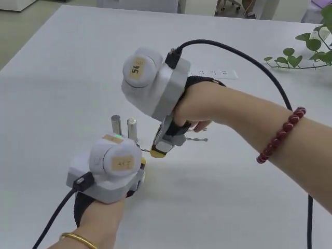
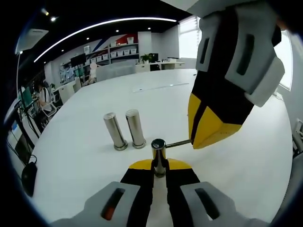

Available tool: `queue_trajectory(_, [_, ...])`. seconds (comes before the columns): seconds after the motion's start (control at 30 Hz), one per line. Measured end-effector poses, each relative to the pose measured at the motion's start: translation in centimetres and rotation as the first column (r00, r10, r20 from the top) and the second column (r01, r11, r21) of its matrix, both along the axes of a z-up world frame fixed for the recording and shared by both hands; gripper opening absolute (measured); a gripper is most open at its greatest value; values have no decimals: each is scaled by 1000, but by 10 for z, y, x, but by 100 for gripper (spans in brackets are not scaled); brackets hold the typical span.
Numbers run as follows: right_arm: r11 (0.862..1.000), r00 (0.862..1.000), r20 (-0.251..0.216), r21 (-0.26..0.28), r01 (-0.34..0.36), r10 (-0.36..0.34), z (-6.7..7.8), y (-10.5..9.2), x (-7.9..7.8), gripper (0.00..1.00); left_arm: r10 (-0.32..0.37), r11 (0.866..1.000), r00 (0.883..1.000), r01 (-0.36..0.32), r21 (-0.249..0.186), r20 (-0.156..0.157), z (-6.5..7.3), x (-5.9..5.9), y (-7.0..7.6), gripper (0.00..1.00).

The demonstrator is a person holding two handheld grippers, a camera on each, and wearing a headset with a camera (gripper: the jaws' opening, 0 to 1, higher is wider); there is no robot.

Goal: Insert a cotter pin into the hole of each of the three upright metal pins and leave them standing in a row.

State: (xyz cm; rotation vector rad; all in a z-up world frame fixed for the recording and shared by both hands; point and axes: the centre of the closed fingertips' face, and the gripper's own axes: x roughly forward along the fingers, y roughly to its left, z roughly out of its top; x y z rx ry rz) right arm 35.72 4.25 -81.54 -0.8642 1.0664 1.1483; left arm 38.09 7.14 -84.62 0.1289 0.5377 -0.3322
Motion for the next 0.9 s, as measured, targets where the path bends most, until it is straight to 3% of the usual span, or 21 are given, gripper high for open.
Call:
queue_trajectory(0.3, [998,997,-40,-1,61,-61,0,1,-4,3,-7,1000,1000,7,6,3,0,0,-1,7])
queue_trajectory(0.9, [993,991,-56,20,119,-117,-5,12,0,3,-11,1000,1000,11,8,9,0,1,-1,7])
